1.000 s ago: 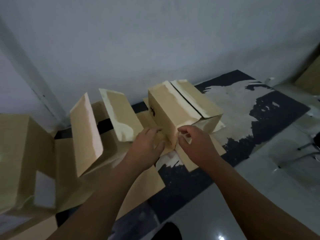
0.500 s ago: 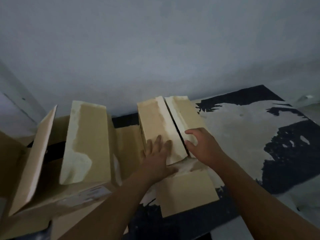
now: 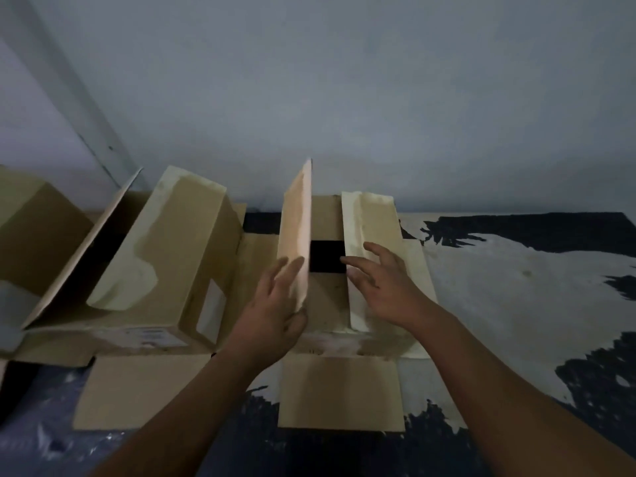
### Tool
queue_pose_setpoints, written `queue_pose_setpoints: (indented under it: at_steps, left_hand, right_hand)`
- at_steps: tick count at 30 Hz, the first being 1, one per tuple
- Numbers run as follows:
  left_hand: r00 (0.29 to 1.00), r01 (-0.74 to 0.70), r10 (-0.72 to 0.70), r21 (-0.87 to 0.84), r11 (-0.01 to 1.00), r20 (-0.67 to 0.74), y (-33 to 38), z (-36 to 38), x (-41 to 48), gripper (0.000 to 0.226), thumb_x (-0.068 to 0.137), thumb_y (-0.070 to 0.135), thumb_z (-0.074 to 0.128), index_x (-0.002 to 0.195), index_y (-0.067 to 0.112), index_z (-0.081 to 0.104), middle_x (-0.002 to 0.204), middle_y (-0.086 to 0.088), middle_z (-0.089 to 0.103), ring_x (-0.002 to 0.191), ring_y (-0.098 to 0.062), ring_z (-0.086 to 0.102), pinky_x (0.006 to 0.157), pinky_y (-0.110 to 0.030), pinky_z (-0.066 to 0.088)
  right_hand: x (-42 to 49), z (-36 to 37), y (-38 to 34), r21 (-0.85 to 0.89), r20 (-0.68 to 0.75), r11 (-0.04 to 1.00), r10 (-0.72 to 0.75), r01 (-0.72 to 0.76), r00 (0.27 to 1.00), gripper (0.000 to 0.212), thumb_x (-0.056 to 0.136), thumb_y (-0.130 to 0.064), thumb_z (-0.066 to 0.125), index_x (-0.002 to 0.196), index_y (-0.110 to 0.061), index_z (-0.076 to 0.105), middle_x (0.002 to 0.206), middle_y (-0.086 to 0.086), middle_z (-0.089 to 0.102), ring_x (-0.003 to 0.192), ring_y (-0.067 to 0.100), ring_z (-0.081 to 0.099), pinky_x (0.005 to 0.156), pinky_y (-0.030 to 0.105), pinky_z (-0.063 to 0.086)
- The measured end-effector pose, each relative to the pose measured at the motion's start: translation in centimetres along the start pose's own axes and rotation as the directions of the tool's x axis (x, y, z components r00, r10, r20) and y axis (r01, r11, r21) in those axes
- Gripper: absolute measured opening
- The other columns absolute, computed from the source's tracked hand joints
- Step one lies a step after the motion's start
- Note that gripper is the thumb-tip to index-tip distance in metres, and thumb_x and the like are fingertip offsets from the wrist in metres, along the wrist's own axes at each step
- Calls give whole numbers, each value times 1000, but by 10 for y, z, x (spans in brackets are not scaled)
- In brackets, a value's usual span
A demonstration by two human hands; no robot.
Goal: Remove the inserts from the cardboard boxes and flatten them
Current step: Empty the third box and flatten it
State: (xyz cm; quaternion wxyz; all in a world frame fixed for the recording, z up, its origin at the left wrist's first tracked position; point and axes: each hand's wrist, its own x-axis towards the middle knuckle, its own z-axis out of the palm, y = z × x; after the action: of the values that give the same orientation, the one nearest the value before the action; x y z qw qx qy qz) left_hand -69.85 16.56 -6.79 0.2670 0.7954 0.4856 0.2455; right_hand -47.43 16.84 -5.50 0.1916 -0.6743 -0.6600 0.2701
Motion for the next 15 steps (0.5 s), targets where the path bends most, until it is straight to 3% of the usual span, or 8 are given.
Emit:
queue_pose_setpoints:
  at_steps: [3,6,8,10,12,15]
  left_hand:
    - [986,-27,45,114,993,-161,15,-14,-4,74,88,11,58,144,42,20,153,6,4,135,-16,26,99,-36,42]
    - [977,-37,124,435,900,-174,18,-25,-1,45,92,17,50,136,24,46,156,-4,12,141,-24,20,110,-39,24]
    - [991,51,24,535,844,-131,20,-32,0,39,94,21,43,133,21,46,156,-3,18,142,-31,18,115,-52,23]
    - [984,167,-101,580,797,-145,21,-39,-1,41,94,24,42,135,25,41,157,2,15,143,-34,13,115,-55,20]
    - [972,236,-157,663,710,-177,20,-42,-3,42,94,28,42,135,25,40,157,1,11,143,-36,9,115,-57,15]
    - [940,319,-296,749,580,-171,17,-40,-2,51,94,36,38,142,19,32,159,-9,1,143,-42,-6,113,-62,-3]
  right_hand:
    - [8,-3,-2,-133,91,991,-10,22,996,41,97,-52,36,137,-44,43,159,-2,10,145,26,0,116,51,12]
    - [16,0,-4,-358,216,929,-13,91,976,46,93,-59,39,136,-44,43,160,-5,-3,146,28,-9,116,56,0]
    - [18,-1,-8,-485,272,861,-13,149,962,46,90,-59,42,132,-40,48,161,-4,-3,146,30,-8,115,58,-4]
    - [18,-6,-13,-538,266,826,-24,169,964,43,89,-57,44,126,-36,51,161,-2,3,146,31,-2,115,58,-3]
    - [15,-16,-20,-565,209,806,-67,176,976,42,89,-58,45,120,-32,54,159,-1,13,146,30,7,116,56,1]
    - [7,-39,-31,-638,96,760,-80,123,992,52,91,-59,41,128,-24,54,158,2,19,146,30,10,116,55,3]
